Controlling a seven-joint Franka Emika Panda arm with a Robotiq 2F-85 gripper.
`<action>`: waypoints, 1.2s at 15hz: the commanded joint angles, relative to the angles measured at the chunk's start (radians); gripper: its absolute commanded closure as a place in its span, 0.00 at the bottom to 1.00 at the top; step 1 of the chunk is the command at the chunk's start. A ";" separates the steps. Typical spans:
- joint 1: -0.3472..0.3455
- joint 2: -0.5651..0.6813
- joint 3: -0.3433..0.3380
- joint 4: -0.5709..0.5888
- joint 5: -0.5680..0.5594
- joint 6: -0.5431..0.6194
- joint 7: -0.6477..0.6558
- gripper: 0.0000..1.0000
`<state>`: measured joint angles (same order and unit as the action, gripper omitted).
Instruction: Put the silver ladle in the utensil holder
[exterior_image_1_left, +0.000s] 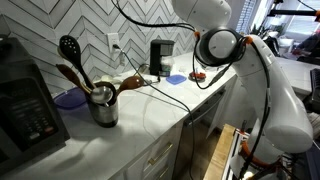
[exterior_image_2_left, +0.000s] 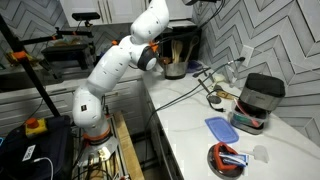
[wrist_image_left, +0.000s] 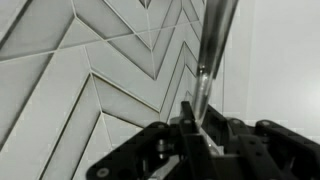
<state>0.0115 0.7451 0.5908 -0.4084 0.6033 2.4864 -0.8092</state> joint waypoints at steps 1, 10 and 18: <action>0.010 0.013 0.056 0.000 0.058 0.014 -0.074 0.96; 0.088 0.035 -0.005 -0.023 -0.003 -0.037 -0.058 0.96; 0.086 0.039 -0.011 -0.024 0.009 -0.023 -0.066 0.96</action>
<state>0.0965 0.7846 0.5826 -0.4325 0.6121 2.4633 -0.8776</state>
